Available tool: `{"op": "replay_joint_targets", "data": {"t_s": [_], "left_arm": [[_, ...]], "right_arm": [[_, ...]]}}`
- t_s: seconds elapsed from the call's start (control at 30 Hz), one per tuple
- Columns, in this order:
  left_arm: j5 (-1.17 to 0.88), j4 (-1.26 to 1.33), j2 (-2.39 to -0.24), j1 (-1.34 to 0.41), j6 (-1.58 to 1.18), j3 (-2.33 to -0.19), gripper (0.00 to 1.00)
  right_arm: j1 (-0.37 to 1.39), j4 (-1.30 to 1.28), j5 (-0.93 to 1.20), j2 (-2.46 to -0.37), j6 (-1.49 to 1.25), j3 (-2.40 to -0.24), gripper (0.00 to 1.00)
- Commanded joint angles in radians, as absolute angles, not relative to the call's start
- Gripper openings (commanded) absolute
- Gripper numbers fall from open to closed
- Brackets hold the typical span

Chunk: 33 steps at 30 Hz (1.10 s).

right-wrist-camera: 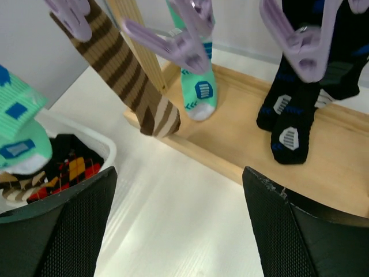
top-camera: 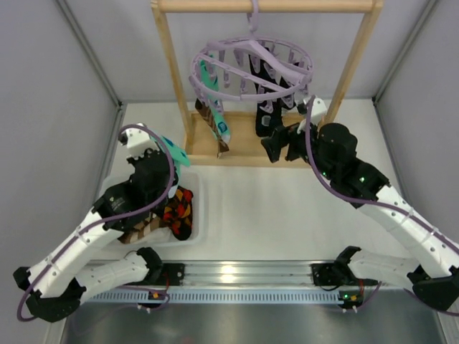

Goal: Remove the socks clipped to the hanger

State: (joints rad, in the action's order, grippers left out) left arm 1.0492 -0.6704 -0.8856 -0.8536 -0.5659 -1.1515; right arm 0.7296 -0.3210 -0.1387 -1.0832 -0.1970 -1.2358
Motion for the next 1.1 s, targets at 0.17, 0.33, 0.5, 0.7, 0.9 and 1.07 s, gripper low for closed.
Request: {"op": "replay_joint_targets", "data": {"t_s": [0.17, 0.33, 0.5, 0.7, 0.9, 1.07], "left_arm": [[0.953, -0.845, -0.805, -0.586, -0.69, -1.024, 0.0], [0.957, -0.841, -0.718, -0.557, -0.938, -0.821, 0.01], [0.925, -0.842, -0.631, -0.557, -1.02, -0.723, 0.64], [0.927, -0.844, -0.471, -0.557, -0.984, -0.747, 0.98], [0.861, -0.781, -0.536, -0.558, -0.834, -0.891, 0.98], [0.459, -0.462, -0.734, -0.557, -0.468, -0.943, 0.99]], "right_arm": [[0.712, -0.296, -0.205, -0.931, -0.209, -1.095, 0.88], [0.71, -0.318, -0.201, -0.882, -0.218, -1.071, 0.89], [0.712, -0.337, -0.193, -0.851, -0.218, -1.055, 0.89], [0.71, -0.342, -0.201, -0.853, -0.215, -1.034, 0.9], [0.709, -0.338, -0.201, -0.848, -0.212, -1.019, 0.91], [0.706, -0.328, -0.195, -0.835, -0.218, -0.996, 0.92]]}}
